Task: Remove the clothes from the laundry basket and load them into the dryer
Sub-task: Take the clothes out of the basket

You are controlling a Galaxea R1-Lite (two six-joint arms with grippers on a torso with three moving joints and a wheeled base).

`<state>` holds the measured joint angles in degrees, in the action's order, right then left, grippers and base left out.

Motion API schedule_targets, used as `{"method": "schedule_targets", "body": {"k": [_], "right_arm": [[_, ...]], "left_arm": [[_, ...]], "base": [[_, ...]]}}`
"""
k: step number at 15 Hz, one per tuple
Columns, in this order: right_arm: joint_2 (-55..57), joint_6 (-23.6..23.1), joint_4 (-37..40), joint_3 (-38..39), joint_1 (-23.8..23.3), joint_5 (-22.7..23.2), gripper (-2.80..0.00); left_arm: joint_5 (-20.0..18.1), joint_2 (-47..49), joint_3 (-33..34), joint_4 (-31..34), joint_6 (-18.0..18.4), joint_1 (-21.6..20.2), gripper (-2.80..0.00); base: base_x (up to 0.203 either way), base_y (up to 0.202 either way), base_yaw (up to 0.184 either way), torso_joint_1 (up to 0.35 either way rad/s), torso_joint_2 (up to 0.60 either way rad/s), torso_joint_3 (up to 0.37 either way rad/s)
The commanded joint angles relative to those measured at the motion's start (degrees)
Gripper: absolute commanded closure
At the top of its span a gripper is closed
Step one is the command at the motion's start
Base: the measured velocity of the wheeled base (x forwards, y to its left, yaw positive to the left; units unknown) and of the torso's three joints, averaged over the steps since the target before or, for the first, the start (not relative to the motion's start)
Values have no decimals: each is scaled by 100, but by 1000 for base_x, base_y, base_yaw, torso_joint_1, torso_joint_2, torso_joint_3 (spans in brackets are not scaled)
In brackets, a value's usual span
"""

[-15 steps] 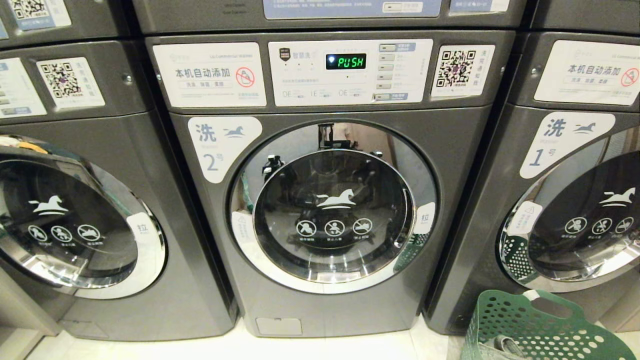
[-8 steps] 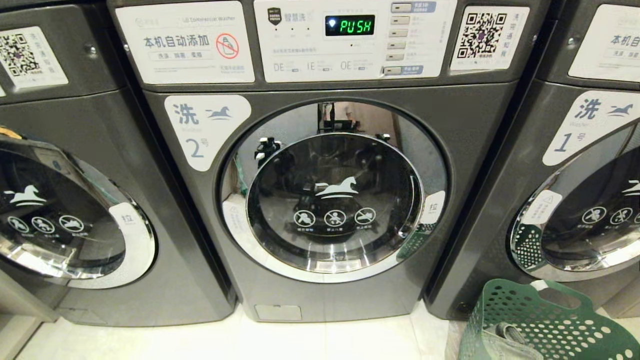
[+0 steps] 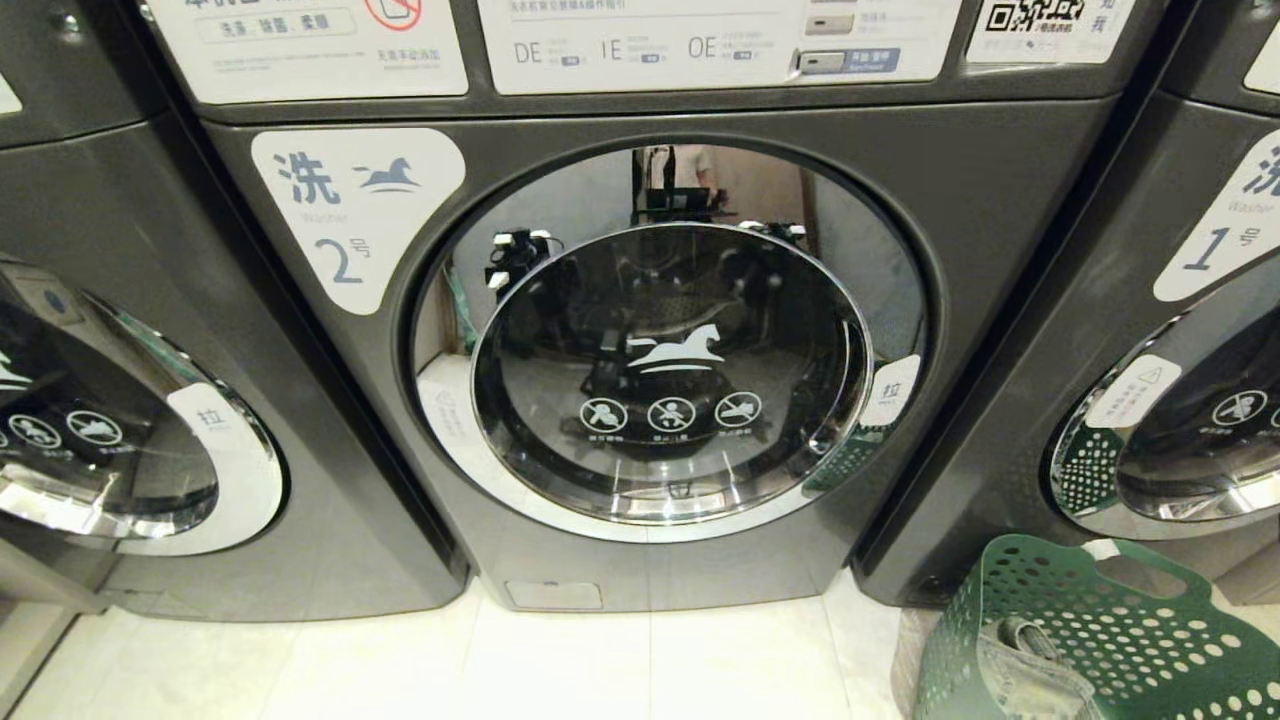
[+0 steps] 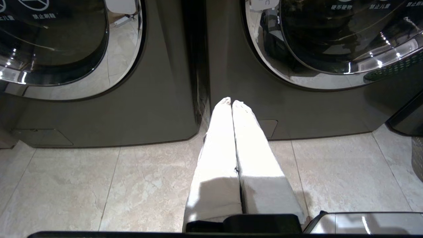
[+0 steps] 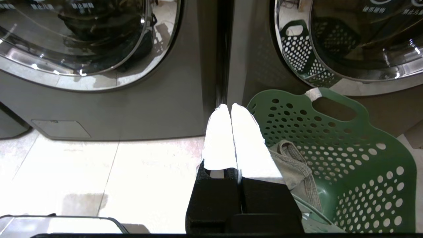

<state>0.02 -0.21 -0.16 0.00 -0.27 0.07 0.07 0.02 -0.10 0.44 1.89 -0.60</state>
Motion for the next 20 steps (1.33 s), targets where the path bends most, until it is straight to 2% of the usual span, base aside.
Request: {"method": "schedule_targets", "body": {"k": [1, 20], "right_arm": [[-2, -5, -2, 0, 0, 1, 0], [-2, -14, -2, -9, 0, 1, 0]], "left_arm": [[1, -2, 1, 0, -19, -2, 0], [1, -2, 9, -9, -110, -2, 0]], "base": [[0, 0, 0, 2, -3, -196], [0, 0, 0, 3, 3, -195]]}}
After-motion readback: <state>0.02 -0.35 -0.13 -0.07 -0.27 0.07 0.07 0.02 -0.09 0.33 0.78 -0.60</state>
